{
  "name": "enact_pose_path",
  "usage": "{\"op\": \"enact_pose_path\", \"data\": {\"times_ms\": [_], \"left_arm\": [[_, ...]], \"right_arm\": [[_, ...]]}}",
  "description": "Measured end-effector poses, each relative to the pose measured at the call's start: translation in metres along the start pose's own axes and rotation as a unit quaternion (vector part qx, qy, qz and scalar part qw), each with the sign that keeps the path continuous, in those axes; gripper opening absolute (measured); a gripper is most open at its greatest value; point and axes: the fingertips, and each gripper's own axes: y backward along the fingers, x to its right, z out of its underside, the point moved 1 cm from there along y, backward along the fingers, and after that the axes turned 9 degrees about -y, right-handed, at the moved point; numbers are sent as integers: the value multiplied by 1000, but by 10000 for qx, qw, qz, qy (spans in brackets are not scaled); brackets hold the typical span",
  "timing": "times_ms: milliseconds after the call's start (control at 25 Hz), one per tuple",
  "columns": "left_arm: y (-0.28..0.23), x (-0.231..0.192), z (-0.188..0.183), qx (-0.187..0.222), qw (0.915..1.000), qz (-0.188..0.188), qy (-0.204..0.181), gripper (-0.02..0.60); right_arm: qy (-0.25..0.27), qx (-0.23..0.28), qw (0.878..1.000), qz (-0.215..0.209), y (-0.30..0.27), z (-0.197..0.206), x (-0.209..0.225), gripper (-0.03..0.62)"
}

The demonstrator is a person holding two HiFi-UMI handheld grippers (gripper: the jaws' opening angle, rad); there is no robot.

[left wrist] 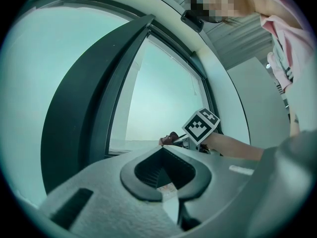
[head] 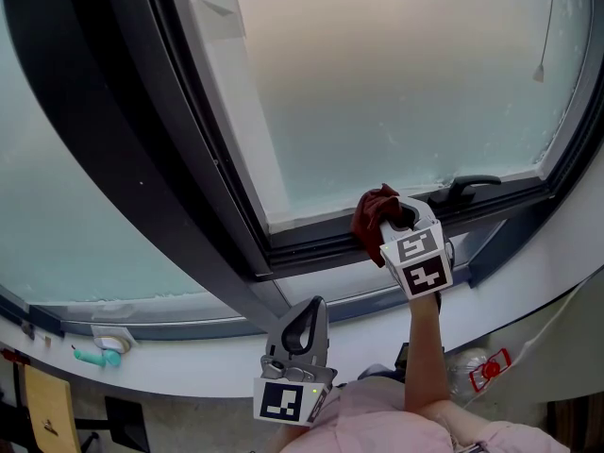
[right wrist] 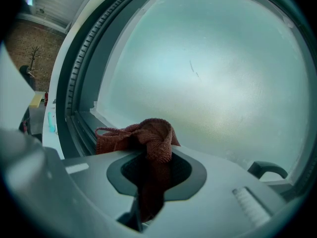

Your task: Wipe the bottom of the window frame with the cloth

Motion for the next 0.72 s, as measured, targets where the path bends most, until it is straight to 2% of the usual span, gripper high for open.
{"op": "enact_pose_path", "data": {"times_ms": [720], "left_arm": [[-2, -1, 1, -10, 10000, 79, -15, -3]], "right_arm": [[-153, -61, 9994, 315, 5, 7, 27, 64]]}}
